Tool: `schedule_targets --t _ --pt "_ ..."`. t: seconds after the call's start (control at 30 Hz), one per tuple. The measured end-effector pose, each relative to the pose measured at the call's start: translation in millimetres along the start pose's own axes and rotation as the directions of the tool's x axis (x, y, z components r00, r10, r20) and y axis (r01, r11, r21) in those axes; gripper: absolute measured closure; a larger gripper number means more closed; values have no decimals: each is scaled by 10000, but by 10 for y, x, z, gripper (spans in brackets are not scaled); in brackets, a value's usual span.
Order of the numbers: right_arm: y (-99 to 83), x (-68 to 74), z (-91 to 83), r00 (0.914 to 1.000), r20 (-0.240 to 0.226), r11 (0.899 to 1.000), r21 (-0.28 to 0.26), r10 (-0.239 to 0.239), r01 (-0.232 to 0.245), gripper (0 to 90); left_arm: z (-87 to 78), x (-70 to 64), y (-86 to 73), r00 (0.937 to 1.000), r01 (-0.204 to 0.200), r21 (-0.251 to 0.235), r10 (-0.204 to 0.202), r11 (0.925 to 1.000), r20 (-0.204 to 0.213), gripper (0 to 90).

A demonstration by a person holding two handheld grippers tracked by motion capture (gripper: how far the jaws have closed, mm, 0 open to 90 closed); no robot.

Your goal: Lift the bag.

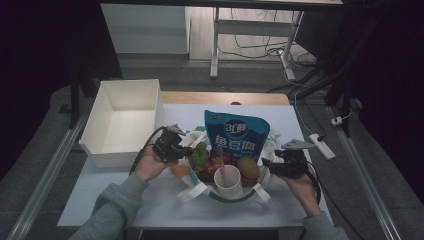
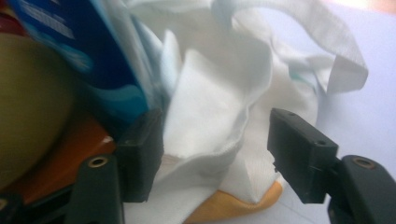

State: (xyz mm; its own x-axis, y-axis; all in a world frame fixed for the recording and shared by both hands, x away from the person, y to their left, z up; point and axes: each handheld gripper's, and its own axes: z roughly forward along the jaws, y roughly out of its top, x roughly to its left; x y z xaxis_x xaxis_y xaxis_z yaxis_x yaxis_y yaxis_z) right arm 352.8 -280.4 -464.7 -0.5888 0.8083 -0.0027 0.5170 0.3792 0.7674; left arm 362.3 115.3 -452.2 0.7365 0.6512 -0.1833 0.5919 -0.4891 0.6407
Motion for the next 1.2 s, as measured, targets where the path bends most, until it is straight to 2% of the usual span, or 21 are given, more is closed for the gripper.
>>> schedule_targets --t 0.23,0.37,0.47,0.8,1.2 --pt "-48 -6 147 9993 -102 9936 1076 346 -333 586 -75 -18 -8 9998 -165 -345 167 9993 54 880" --pt "-41 -28 126 9990 -93 9934 1062 436 -424 734 -125 -28 -11 9997 -231 -541 235 9983 57 881" --pt "-25 -37 84 9991 -172 9942 1012 389 -370 778 -180 -36 -8 9996 -215 -790 227 9966 142 882" --pt "201 -4 -255 9991 -403 9999 -32 103 -105 816 -436 -63 20 9991 -273 -1688 324 9853 275 883" --pt "333 -37 -473 9983 -522 9930 -1134 263 -321 818 -607 -32 20 9992 -103 -2364 191 9716 350 883"
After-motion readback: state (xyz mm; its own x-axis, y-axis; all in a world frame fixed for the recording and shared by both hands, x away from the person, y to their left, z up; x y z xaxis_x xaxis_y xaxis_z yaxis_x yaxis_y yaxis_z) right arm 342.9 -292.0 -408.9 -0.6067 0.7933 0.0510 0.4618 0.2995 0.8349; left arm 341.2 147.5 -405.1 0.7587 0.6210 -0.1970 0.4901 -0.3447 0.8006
